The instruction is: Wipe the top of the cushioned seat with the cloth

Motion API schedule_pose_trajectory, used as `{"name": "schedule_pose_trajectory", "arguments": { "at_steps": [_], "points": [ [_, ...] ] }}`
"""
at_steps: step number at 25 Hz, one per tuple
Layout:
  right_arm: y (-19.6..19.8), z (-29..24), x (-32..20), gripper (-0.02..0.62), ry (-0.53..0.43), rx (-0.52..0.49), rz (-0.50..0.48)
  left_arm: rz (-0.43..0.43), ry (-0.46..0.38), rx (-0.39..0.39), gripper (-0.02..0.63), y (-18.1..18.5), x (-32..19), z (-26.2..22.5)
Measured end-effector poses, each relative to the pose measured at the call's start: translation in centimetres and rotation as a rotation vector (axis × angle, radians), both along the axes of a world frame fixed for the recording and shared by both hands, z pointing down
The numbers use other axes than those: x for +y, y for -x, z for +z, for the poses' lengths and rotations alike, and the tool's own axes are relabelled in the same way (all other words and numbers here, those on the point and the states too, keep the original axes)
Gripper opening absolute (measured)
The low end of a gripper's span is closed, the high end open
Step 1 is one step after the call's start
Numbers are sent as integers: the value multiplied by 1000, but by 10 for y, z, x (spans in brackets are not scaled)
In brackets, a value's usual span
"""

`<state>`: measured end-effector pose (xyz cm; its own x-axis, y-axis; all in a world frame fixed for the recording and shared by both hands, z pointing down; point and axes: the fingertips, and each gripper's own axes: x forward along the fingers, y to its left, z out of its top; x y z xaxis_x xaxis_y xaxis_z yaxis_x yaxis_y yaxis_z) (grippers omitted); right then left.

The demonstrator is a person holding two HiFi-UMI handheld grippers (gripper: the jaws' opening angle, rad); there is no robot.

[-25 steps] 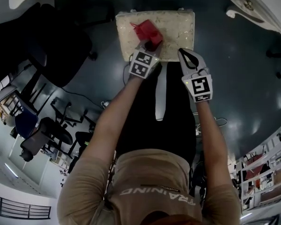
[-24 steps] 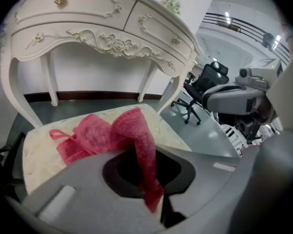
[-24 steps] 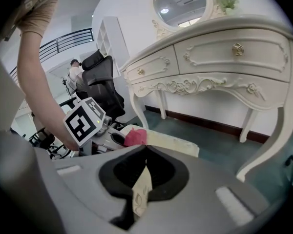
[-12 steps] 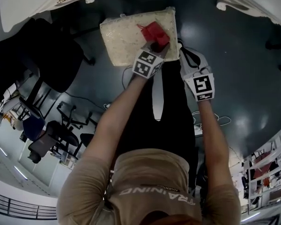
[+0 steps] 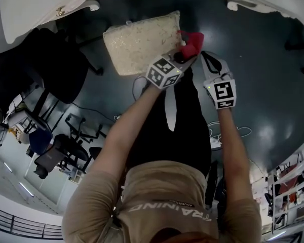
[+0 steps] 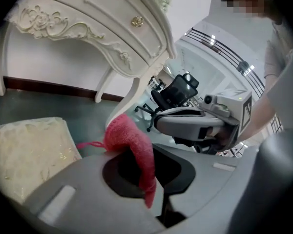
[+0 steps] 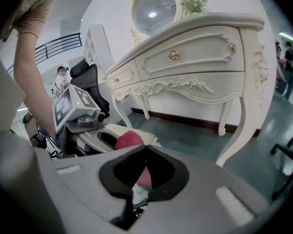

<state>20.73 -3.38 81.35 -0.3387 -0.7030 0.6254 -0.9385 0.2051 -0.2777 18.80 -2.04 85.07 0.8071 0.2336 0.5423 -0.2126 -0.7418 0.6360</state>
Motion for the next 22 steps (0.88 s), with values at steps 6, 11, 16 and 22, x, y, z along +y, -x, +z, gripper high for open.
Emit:
{"name": "schedule_pose_trajectory", "arguments": {
  "at_steps": [6,11,16,22],
  "points": [
    [7,-16,-5,4,-35,0,4,23,-16,44,32,8,6,-28],
    [43,-26,-11,3,-58,-39,-16,-67,-27,59,32,50,-5,-38],
    [105,-31,-13,3,-52,-50,-78,-320,20,107,32,119,-48,-57],
    [191,-45,-10,3,-30,-57,-161,-512,-74,99,32,233,-89,-90]
  ]
}}
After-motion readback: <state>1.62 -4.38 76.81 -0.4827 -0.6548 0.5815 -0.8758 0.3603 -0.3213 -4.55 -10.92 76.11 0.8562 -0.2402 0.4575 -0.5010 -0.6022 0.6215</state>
